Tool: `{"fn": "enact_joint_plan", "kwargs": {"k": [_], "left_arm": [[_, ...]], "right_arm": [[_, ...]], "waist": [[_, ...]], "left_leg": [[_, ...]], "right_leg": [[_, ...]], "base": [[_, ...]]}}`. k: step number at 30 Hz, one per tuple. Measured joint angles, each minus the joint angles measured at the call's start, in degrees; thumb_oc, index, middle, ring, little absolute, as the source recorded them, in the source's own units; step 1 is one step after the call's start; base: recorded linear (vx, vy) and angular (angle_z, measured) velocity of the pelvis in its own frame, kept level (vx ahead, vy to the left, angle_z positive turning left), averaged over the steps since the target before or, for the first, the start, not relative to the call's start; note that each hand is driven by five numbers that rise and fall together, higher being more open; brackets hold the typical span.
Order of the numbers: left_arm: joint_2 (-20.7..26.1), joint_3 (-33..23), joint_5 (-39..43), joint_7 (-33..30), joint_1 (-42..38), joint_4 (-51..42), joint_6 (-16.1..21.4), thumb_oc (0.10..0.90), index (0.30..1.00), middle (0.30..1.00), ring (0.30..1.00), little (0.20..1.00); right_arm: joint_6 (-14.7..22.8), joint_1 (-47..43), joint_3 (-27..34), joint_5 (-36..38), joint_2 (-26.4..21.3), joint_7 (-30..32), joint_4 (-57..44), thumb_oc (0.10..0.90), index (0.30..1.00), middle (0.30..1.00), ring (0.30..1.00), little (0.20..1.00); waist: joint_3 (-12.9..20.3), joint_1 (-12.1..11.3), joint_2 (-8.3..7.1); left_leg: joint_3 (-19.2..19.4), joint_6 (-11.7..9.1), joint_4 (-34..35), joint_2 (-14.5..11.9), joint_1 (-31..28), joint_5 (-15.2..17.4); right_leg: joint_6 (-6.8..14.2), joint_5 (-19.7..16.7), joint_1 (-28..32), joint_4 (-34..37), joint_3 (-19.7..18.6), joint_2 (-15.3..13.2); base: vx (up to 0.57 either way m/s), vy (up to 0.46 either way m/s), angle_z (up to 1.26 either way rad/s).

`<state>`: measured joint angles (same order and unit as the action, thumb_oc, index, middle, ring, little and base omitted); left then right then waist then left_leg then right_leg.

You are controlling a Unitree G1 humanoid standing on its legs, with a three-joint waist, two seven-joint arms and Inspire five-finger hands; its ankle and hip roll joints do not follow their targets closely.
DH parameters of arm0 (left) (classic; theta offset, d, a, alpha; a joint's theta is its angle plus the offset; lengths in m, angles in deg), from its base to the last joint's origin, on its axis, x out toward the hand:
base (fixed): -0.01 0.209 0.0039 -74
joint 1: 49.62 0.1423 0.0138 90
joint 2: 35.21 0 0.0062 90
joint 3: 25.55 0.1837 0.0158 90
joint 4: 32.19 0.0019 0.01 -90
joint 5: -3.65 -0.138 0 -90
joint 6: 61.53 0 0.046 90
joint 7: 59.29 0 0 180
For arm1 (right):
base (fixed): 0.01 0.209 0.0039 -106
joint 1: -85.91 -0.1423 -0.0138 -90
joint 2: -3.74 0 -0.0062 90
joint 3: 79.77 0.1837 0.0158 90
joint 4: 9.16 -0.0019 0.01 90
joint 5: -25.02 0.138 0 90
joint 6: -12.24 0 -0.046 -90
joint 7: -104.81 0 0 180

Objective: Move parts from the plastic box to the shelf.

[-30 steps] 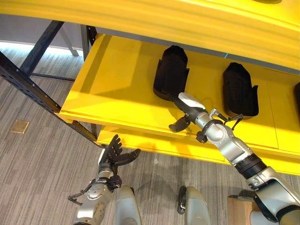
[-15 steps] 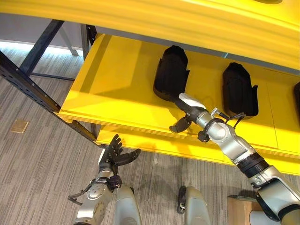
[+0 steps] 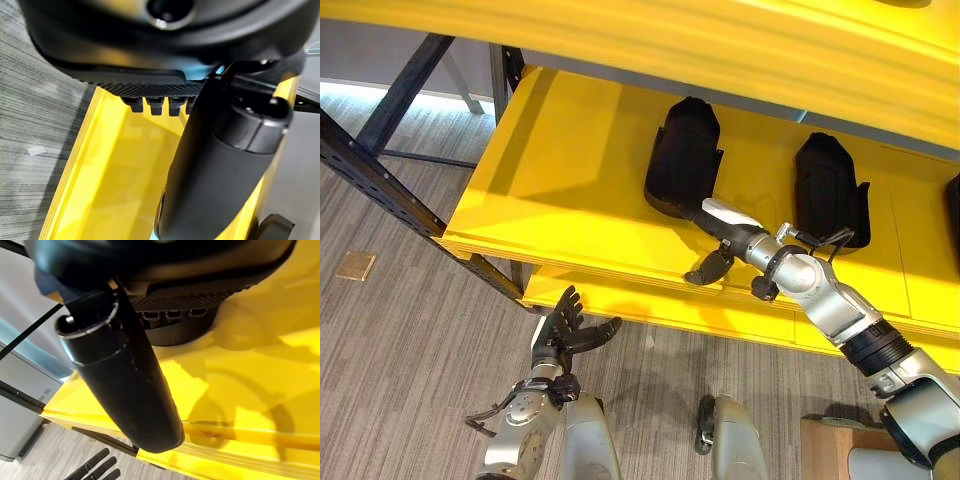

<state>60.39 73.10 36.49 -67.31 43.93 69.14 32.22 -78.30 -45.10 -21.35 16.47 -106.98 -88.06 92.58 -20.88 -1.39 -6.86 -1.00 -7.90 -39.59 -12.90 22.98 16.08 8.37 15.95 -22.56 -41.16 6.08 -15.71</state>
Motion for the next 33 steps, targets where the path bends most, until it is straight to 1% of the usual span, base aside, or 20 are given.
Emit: {"fn": "enact_joint_plan", "kwargs": {"k": [4, 7, 13, 18, 27, 33], "left_arm": [[0.0, 0.0, 0.0, 0.0, -0.1, 0.0, 0.0, 0.9, 1.0, 1.0, 1.0, 1.0], [0.0, 0.0, 0.0, 0.0, -0.1, 0.0, 0.0, 0.9, 1.0, 1.0, 1.0, 1.0], [0.0, 0.0, 0.0, 0.1, -0.2, 0.0, 0.0, 0.9, 1.0, 1.0, 1.0, 1.0], [0.0, 0.0, 0.0, 0.1, -0.3, 0.0, 0.0, 0.9, 1.0, 1.0, 1.0, 1.0], [0.0, 0.0, 0.0, 0.2, -0.3, 0.0, 0.0, 0.9, 1.0, 1.0, 1.0, 1.0], [0.0, -0.1, 0.0, 1.2, -0.3, 0.0, 0.0, 0.9, 1.0, 1.0, 1.0, 1.0]], "right_arm": [[0.1, 0.0, -0.5, 1.0, -0.9, -0.9, -0.7, 0.9, 1.0, 1.0, 1.0, 1.0], [0.1, 0.0, -1.2, 2.1, -2.7, -1.7, -2.4, 0.9, 1.0, 1.0, 1.0, 1.0], [0.4, 0.0, -1.4, 2.1, -4.4, -3.1, -3.3, 0.9, 1.0, 1.0, 1.0, 1.0], [0.4, 0.0, -1.6, 2.5, -6.7, -4.2, -4.8, 0.9, 1.0, 1.0, 1.0, 1.0], [0.5, 0.0, -1.6, 4.2, -7.4, -4.3, -5.1, 0.9, 1.0, 1.0, 1.0, 1.0], [0.5, 0.1, -1.6, 4.3, -8.7, -4.4, -6.8, 0.9, 1.0, 1.0, 1.0, 1.0]], "waist": [[0.0, 0.0, -0.07], [-0.1, 0.1, -0.07], [-0.1, 0.1, -0.08], [-0.1, 0.2, -0.12], [-0.3, 0.8, -0.15], [-1.3, 1.2, 0.04]], "left_leg": [[0.0, 0.0, 0.1, 0.0, 0.0, 0.0], [0.1, 0.0, 0.2, 0.0, 0.0, 0.0], [0.1, 0.0, 0.4, 0.0, -0.1, 0.0], [0.3, 0.0, 0.5, 0.0, -0.1, 0.0], [0.4, 0.0, 0.5, 0.0, -0.1, 0.0], [0.5, 0.0, 0.6, 0.0, -0.1, 0.0]], "right_leg": [[0.0, 0.0, 0.0, 0.1, 0.0, 0.0], [0.0, 0.0, -0.1, 0.1, 0.0, 0.0], [0.0, 0.0, -0.2, 0.1, -0.1, 0.0], [0.0, 0.0, -0.3, 0.1, -0.1, 0.0], [0.0, 0.0, -0.4, 0.1, -0.1, 0.0], [0.0, 0.0, -0.4, 0.1, -0.1, 0.0]], "base": [[0.0, 0.0, 0.0], [0.0, 0.0, 0.0], [0.0, 0.0, 0.0], [0.0, 0.0, 0.0], [0.0, 0.0, 0.0], [0.0, 0.0, 0.0]]}}
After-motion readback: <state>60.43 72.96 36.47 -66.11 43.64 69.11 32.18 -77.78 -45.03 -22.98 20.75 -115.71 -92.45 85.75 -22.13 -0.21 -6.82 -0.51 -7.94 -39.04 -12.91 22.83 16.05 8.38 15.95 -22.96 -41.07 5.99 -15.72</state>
